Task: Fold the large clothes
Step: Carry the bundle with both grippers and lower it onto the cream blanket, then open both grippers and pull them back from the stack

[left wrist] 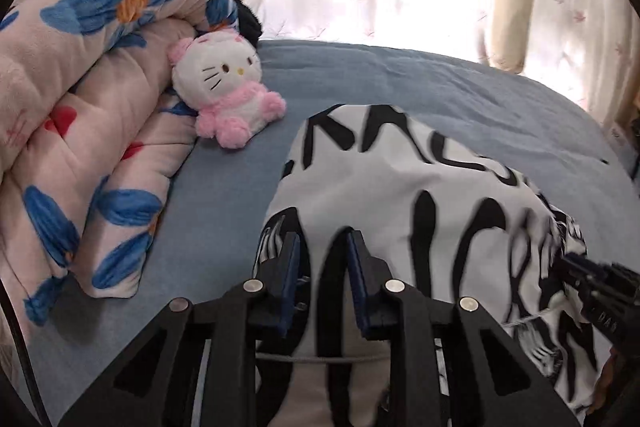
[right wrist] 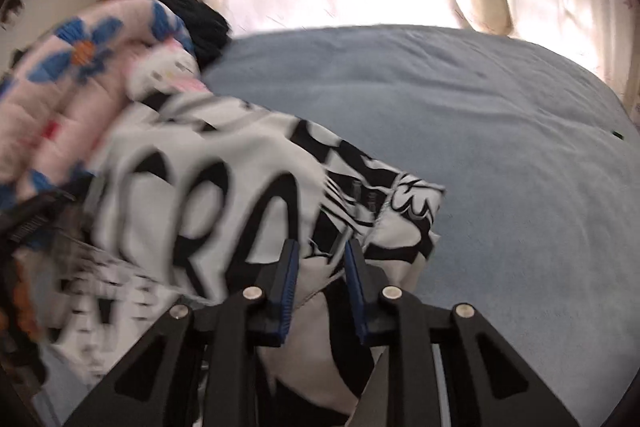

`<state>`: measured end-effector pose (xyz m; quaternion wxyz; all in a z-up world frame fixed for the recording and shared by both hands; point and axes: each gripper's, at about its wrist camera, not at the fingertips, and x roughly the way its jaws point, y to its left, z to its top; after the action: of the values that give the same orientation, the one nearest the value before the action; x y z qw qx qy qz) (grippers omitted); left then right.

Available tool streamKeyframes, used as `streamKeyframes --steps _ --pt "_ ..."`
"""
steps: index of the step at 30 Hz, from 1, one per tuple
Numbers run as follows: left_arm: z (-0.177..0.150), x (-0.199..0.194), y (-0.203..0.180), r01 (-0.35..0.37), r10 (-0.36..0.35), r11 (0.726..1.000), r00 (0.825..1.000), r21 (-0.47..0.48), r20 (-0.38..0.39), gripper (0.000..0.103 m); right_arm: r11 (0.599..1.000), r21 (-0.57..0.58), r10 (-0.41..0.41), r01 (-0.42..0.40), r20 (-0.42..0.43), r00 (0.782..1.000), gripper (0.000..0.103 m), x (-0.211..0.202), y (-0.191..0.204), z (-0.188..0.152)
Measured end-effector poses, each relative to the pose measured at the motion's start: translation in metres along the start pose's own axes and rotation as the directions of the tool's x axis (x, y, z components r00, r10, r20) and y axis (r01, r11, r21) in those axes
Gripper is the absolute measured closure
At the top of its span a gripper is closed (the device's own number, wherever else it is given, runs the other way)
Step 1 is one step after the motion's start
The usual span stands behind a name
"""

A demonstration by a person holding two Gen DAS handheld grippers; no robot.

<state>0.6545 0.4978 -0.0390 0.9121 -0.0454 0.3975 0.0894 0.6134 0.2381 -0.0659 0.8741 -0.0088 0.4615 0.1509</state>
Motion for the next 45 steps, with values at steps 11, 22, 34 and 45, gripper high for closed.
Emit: streamKeyframes --steps 11,22,34,45 --pt "-0.011 -0.007 0.027 0.032 -0.031 0.995 0.999 -0.095 0.008 0.078 0.999 0.021 0.044 -0.045 0.038 0.998 0.081 -0.025 -0.01 -0.013" --pt "-0.102 -0.077 0.004 0.024 -0.026 0.999 0.998 0.032 0.062 0.073 0.994 -0.064 0.1 -0.094 0.106 0.989 0.078 -0.103 0.007 -0.1" --pt "-0.131 -0.136 -0.026 -0.005 0.0 0.997 0.998 0.072 0.062 0.056 0.997 -0.054 0.061 -0.057 0.068 0.996 0.078 -0.153 0.011 -0.116" --pt "-0.172 -0.311 -0.059 0.061 -0.076 0.994 0.984 0.095 0.159 0.023 0.993 -0.033 0.117 -0.115 0.09 0.989 0.078 -0.321 -0.003 -0.161"
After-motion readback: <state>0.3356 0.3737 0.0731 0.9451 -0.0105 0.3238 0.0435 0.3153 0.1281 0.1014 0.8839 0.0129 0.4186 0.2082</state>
